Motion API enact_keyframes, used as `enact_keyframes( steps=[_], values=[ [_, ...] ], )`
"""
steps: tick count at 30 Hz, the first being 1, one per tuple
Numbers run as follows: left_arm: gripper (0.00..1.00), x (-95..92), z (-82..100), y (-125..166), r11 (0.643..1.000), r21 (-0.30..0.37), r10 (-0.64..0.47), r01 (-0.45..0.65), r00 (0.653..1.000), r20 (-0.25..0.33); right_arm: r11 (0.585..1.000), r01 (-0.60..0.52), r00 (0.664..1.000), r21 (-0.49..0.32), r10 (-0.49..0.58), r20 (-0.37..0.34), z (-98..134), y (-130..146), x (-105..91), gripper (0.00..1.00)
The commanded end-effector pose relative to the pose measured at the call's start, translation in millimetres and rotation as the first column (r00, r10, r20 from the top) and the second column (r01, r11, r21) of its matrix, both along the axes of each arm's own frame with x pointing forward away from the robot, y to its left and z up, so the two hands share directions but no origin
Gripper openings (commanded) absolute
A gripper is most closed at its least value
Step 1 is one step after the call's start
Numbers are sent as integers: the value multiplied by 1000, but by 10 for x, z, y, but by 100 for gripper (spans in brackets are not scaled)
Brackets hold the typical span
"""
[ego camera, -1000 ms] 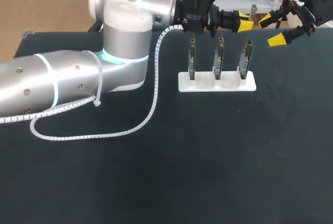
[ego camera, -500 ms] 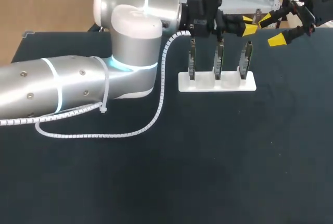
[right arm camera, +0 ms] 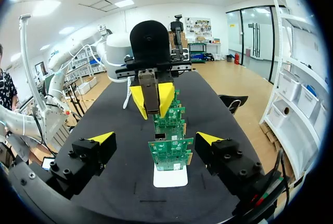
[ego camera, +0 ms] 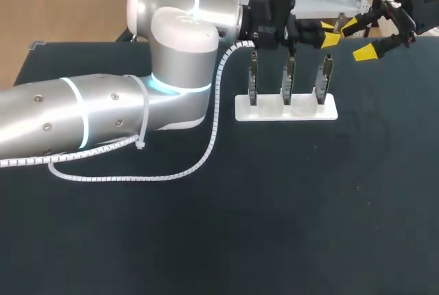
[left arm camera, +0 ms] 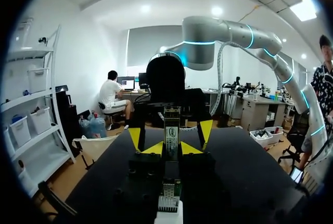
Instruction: Pick up the optical module with the left hand, and insert it into the network port with the right hand.
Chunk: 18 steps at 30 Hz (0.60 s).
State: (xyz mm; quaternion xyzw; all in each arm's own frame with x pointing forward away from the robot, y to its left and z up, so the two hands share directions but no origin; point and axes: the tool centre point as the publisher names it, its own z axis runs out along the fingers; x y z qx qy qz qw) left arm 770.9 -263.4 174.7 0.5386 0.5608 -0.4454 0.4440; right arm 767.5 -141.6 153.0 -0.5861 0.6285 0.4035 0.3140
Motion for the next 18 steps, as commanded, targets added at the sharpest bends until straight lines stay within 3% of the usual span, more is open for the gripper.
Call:
enact_keyframes(
  steps=[1,18],
  values=[
    [0,29,-2,-7,1000,7,-5,5,1000,-5,1000,-2,1000,1,2,-1,-4,-1,13,100],
    [0,61,-46,-53,1000,16,-23,24,1000,-16,1000,-2,1000,1,2,-1,-4,-1,13,100]
  ],
)
